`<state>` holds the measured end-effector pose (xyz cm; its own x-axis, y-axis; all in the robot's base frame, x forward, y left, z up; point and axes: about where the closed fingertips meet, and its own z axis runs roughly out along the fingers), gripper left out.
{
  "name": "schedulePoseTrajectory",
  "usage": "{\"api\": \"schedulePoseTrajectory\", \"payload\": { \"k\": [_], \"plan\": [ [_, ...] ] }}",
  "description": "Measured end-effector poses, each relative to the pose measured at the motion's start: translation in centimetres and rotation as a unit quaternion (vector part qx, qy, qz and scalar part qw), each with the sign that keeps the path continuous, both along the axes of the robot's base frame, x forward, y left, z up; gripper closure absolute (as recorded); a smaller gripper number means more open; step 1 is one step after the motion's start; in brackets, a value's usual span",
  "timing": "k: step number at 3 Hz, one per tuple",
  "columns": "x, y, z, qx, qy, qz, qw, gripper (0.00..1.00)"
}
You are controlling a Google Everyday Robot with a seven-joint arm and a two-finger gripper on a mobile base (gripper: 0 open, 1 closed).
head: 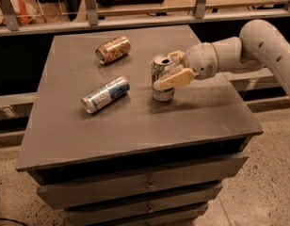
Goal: Move 7up can near orange can
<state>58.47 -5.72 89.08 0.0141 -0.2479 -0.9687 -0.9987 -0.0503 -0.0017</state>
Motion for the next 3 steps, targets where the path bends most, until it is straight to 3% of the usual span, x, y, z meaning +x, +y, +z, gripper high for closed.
{"api": "schedulePoseTrajectory", "payload": {
  "k": [1,2,3],
  "plan": [
    [-0.5,1.1,-0.4,0.009,0.014,0.021,0.9996,0.64],
    [1.4,1.8,0.9,0.013,-0.015,0.013,0.9997,0.87],
    [5.8,1.6,3.4,0.001,-0.072,-0.028,0.9970,1.00]
  ]
}}
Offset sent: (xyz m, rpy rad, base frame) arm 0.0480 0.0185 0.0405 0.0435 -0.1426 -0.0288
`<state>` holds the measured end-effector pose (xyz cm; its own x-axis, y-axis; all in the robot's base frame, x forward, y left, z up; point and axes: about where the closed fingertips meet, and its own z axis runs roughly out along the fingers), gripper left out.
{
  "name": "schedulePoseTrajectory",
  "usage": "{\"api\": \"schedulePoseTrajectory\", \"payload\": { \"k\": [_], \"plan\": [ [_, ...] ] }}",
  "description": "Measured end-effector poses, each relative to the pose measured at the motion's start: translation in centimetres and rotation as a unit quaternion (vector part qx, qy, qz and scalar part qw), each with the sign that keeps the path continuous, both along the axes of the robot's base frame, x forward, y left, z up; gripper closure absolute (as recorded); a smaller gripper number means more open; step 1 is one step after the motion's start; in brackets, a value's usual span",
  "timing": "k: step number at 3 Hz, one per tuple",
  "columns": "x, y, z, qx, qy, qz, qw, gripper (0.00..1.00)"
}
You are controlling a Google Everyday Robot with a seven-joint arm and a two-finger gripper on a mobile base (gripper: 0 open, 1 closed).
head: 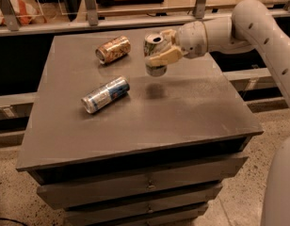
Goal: Move 7up can near orange can
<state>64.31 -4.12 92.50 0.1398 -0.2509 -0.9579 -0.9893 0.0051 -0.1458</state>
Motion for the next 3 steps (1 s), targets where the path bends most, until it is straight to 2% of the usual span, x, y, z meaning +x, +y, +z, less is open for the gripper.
{"api": "schedulePoseTrajectory", "payload": {
  "k": [1,2,3],
  "plan": [
    [4.5,-1.8,2.2,-0.012,-0.045,-0.065,0.9968,1.00],
    [8.6,-3.4,3.5,-0.001,-0.067,-0.125,0.9899,1.00],
    [12.1,-3.1,3.2,0.024,-0.058,-0.159,0.9853,1.00]
  ]
}}
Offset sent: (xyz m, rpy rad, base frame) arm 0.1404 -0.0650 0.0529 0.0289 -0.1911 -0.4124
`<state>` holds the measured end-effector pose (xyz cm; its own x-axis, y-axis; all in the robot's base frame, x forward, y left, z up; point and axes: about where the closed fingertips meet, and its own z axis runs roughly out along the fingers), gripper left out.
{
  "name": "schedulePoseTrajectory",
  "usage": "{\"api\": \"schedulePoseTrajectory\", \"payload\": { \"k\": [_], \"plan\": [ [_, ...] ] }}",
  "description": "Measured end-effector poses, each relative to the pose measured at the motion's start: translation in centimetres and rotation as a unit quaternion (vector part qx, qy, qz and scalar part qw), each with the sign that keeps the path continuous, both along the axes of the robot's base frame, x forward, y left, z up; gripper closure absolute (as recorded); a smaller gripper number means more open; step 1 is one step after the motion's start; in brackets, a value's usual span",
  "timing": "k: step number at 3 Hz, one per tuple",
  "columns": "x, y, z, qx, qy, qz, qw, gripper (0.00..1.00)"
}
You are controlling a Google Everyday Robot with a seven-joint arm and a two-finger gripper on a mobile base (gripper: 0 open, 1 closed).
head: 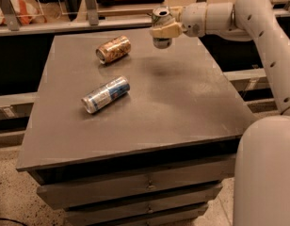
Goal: Move 7up can near orange can
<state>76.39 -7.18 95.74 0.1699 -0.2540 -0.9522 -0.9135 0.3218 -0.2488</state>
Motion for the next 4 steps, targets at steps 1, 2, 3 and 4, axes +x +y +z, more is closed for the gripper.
{"api": "schedulePoseTrajectory", "payload": {
  "k": [1,2,3,4],
  "plan": [
    [2.0,1.8,-0.6,0.023,0.026,-0.013,0.9993,1.00],
    [2.3,4.0,-1.7,0.027,0.058,-0.007,0.9979,1.00],
    [2.1,5.4,-2.9,0.020,0.075,0.001,0.9970,1.00],
    [2.1,6.2,-4.0,0.016,0.078,0.005,0.9968,1.00]
  ]
}}
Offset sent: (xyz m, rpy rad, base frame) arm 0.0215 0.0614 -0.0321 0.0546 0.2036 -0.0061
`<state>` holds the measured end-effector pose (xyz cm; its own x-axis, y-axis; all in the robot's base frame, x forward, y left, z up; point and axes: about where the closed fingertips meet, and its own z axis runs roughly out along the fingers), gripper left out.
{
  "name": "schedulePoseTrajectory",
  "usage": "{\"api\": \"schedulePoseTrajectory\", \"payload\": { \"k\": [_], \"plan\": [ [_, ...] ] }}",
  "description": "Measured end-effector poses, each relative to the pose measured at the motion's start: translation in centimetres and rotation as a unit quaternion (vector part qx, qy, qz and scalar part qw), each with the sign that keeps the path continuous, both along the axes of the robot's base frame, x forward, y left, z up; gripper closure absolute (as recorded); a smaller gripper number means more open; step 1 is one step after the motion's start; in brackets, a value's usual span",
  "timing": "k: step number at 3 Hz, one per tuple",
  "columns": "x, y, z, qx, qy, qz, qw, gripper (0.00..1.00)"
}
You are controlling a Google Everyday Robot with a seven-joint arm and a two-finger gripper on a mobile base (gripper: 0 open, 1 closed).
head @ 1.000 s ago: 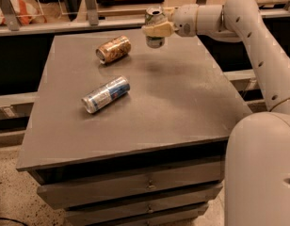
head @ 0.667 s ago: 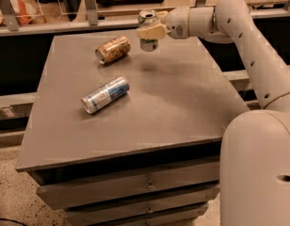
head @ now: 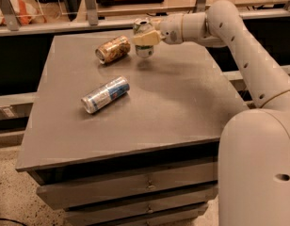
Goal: Move 7up can near orange can
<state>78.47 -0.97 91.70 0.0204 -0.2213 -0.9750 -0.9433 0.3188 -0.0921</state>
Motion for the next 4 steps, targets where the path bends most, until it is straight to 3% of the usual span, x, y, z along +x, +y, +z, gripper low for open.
{"api": "schedulePoseTrajectory", "payload": {
  "k": [2,3,4],
  "plan": [
    [-0.1,1.1,-2.4,0.010,0.005,0.004,0.9999,1.00],
    [-0.4,1.5,-2.9,0.015,0.008,0.008,0.9998,0.84],
    [-0.4,1.5,-2.6,0.015,0.008,0.008,0.9998,0.60]
  ]
}}
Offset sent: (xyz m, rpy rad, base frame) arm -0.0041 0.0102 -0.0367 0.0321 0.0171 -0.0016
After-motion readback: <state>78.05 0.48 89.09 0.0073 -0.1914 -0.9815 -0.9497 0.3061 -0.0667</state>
